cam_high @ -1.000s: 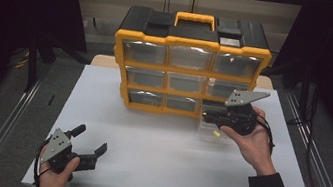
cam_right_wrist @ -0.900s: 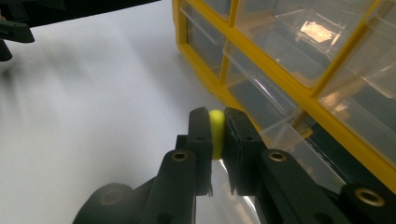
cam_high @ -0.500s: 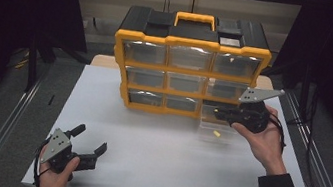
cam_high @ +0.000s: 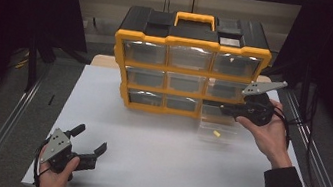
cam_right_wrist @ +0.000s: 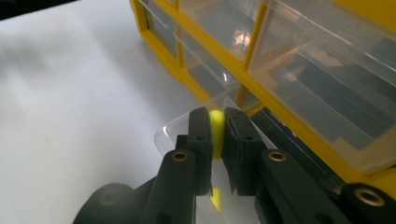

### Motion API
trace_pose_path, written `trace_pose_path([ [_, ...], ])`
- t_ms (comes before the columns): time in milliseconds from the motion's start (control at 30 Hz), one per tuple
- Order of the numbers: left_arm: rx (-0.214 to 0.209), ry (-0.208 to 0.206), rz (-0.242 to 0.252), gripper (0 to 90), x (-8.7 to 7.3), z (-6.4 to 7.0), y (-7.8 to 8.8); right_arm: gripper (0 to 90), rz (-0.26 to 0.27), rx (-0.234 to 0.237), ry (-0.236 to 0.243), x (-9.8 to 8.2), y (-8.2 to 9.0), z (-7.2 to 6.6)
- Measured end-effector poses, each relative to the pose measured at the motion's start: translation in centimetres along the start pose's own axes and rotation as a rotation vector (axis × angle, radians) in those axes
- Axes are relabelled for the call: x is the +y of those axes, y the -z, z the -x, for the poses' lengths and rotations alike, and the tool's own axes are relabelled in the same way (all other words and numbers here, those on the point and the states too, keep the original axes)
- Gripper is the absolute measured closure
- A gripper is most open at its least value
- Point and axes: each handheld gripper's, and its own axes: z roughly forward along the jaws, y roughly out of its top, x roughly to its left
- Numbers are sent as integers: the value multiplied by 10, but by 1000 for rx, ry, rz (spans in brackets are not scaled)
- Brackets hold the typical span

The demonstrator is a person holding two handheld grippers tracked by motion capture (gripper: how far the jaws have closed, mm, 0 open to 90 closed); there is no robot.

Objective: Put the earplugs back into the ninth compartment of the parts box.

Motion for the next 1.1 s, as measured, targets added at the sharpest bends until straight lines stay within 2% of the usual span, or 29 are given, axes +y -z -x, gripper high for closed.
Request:
trace_pose_path([
  [233,0,3,0,40,0,0,0,812,-47,13,-21,-2,-8,10],
  [500,2,-4,1,40,0,-1,0,811,-136,24,-26,-5,-25,17],
  [700,2,-3,1,40,0,-1,0,808,-203,22,-8,-8,-34,18],
  [800,1,-3,1,40,0,-1,0,807,-223,19,1,-9,-39,19],
  [1100,3,-4,0,40,0,-1,0,789,-260,26,-12,-12,-49,23],
])
